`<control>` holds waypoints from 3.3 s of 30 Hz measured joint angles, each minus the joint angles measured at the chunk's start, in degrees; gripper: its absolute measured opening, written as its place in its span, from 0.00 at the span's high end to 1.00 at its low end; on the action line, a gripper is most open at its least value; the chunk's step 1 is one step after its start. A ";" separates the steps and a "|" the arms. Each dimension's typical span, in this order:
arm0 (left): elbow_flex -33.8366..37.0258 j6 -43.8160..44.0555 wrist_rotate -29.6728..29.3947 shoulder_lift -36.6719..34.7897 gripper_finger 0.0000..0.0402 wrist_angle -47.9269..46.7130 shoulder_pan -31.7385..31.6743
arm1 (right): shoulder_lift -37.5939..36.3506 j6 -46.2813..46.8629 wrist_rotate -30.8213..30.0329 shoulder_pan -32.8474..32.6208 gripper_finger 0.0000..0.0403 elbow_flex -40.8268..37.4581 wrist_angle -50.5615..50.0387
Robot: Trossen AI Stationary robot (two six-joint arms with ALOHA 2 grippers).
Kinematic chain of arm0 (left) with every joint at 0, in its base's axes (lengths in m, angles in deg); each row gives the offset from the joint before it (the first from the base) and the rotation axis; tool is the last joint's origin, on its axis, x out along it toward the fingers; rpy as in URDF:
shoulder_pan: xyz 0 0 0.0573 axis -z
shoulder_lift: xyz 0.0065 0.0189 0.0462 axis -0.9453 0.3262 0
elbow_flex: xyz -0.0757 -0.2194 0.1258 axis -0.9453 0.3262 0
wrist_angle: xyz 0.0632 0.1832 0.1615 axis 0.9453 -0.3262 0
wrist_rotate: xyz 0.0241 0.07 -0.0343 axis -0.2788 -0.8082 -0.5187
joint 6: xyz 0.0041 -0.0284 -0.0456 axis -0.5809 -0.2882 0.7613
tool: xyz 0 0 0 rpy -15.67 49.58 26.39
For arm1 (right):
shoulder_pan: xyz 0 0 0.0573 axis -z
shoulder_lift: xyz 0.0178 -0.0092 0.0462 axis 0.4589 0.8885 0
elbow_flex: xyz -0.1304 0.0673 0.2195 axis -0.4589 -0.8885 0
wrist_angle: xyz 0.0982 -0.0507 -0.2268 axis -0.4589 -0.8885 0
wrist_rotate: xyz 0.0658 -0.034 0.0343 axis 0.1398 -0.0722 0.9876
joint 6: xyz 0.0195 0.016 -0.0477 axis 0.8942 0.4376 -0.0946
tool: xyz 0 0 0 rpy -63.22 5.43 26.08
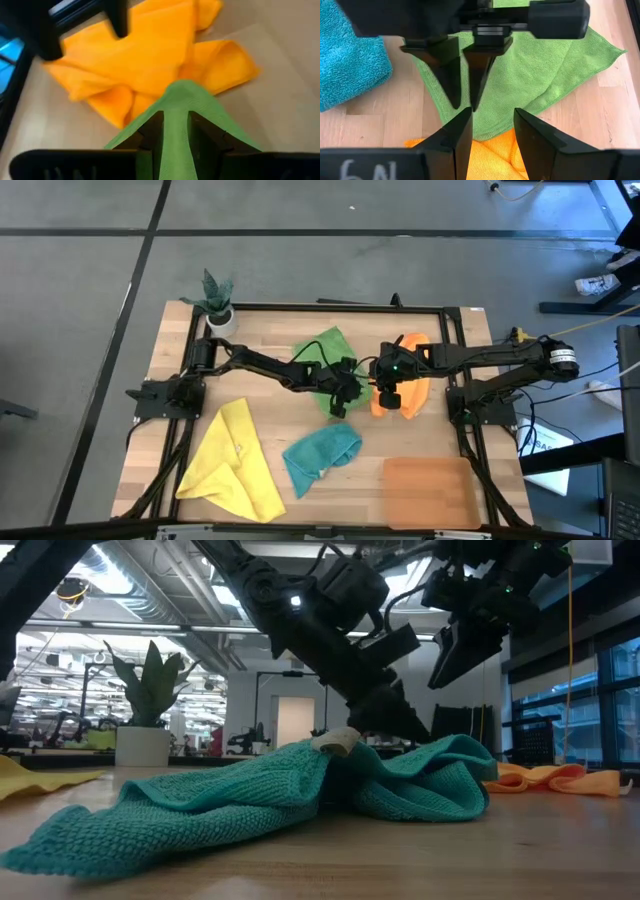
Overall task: Roll microfiber towels into tight, uniform cylinder then place into a basket
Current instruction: Roll the green microfiber towel
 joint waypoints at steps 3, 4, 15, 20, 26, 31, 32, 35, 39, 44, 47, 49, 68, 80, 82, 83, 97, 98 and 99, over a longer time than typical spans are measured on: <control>0.01 0.52 -5.53 -0.20 0.81 -0.48 -0.01 | 0.00 0.00 0.00 0.00 0.64 0.00 0.04; 0.08 0.59 -8.13 -0.73 0.81 -1.83 -0.01 | 0.00 0.03 0.00 0.00 0.64 0.00 0.04; -0.07 15.16 -7.93 -5.98 0.81 -30.69 -2.23 | 0.04 1.46 0.01 0.02 0.64 0.00 -0.14; 0.15 16.60 -0.27 -4.80 0.81 -36.33 -2.19 | 0.04 1.33 0.01 0.02 0.64 0.00 -0.04; -0.08 16.17 -0.27 -5.14 0.81 -44.56 -1.43 | 0.04 1.31 0.02 0.02 0.64 0.00 -0.11; -0.22 14.70 -0.43 -5.31 0.81 -54.50 -1.48 | 0.04 1.31 0.02 0.02 0.64 0.00 -0.07; -0.22 14.67 -0.47 -5.31 0.81 -56.46 -1.47 | 0.04 1.33 0.01 0.02 0.64 0.00 -0.09; -0.15 14.58 -0.49 -5.34 0.81 -61.86 -1.49 | 0.04 1.42 0.02 0.02 0.64 0.00 -0.07; 0.06 14.50 -0.56 -5.75 0.81 -64.36 -1.49 | 0.04 1.35 0.02 0.02 0.64 0.00 0.27; 0.37 14.50 -1.80 -8.55 0.81 -62.89 -1.49 | 0.04 1.30 0.02 0.02 0.64 0.00 1.57; 0.22 14.58 -2.02 -12.70 0.81 -62.66 -1.49 | 0.04 1.31 0.02 0.02 0.64 0.00 2.20; 0.17 15.16 -2.12 -15.25 0.81 -62.57 -1.49 | 0.04 1.31 0.02 0.02 0.64 0.00 2.98; 0.11 30.63 -6.78 -37.11 0.81 -70.55 5.13 | 11.13 1.20 9.33 5.64 0.64 3.07 24.47; 0.09 33.98 -9.88 -38.32 0.81 -71.53 10.56 | 33.73 1.65 17.36 12.49 0.64 24.72 9.61; 0.09 34.61 -9.91 -38.32 0.81 -72.30 10.81 | 36.86 1.71 19.52 12.96 0.64 27.81 7.02; 0.09 34.76 -10.02 -38.32 0.81 -72.83 10.91 | 38.11 1.72 20.46 13.22 0.64 29.04 6.26; 0.09 35.70 -12.88 -38.32 0.81 -74.63 10.92 | 43.58 10.67 22.75 16.72 0.64 32.96 3.78; 0.09 35.71 -12.88 -38.32 0.81 -74.63 10.92 | 43.58 10.69 22.92 16.70 0.64 32.96 3.47; 0.09 35.72 -12.88 -38.32 0.81 -74.64 10.92 | 43.58 10.71 23.17 16.70 0.64 32.96 3.10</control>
